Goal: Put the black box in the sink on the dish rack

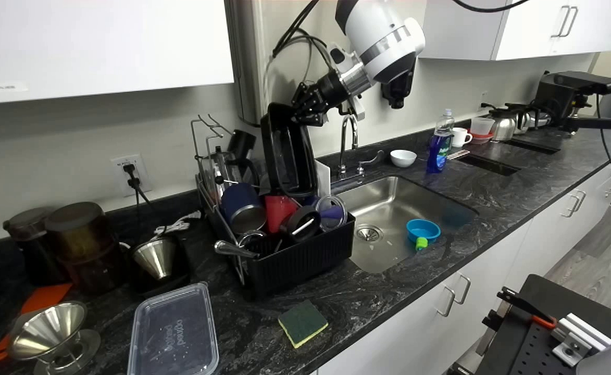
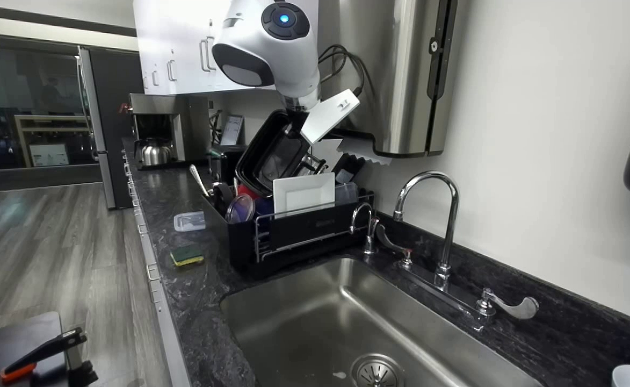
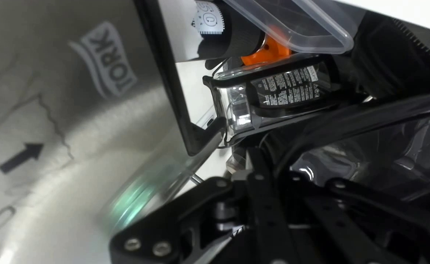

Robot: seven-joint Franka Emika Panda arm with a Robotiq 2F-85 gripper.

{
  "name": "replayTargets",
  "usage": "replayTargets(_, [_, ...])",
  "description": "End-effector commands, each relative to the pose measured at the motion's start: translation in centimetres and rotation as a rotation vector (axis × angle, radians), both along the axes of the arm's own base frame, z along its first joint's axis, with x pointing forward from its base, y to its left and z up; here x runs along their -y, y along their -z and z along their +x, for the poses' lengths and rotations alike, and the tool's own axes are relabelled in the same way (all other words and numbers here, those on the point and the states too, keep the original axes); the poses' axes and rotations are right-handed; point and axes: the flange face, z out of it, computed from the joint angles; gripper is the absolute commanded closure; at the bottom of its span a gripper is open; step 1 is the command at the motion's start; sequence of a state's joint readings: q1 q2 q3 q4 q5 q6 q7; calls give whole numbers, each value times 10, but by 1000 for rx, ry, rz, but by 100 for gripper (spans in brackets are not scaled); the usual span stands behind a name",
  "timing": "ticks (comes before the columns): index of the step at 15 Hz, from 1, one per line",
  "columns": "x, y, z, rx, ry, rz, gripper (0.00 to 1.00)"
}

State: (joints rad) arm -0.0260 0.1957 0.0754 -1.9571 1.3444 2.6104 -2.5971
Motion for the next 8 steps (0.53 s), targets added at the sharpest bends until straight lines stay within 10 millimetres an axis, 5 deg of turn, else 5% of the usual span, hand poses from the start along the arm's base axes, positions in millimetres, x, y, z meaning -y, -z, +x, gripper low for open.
replayTargets(1, [0,6,5,-1,-5,-18,69])
replayTargets(8, [-2,14,4,-16,-12,-17,21])
